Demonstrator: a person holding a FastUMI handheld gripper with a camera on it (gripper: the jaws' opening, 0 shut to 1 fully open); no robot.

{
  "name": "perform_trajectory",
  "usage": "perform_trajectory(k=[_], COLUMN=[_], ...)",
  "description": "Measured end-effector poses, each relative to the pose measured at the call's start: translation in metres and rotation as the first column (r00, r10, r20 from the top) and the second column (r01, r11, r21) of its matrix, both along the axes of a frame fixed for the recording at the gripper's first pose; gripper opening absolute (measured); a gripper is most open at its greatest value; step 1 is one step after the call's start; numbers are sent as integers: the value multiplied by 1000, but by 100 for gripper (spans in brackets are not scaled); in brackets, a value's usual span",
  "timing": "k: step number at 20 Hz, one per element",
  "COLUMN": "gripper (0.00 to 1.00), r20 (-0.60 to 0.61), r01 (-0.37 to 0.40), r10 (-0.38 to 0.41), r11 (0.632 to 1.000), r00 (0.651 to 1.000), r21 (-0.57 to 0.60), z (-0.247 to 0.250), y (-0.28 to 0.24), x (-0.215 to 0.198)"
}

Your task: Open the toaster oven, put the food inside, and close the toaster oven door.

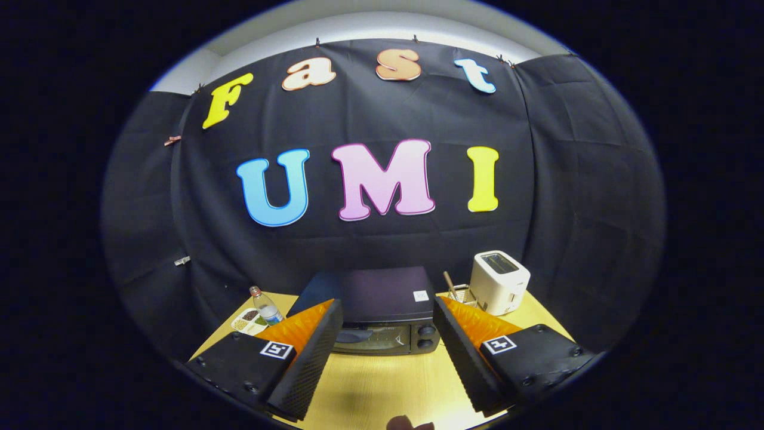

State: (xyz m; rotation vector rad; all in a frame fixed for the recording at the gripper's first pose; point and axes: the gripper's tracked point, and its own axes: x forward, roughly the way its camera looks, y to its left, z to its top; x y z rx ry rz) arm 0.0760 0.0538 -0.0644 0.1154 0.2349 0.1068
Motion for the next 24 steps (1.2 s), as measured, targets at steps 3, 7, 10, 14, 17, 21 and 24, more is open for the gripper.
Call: perform_trajectory(k=[3,7,10,14,17,21,24], gripper=[99,99,99,99,99,98,98], r20=[64,132,167,176,169,189,203], r01=[-3,2,17,24,40,48,41], r10=[4,4,-11,-21,-38,-43,-36], r11=[1000,999,999,1000,999,999,999], r00=[998,991,986,984,985,981,978], r21=[-18,-46,-33,-16,-8,-20,-18], z=[34,69,85,92,91,96,101], y=[-23,-56,-82,-112,-138,-156,-158], x=[-13,-33,-49,-64,-69,-66,-63])
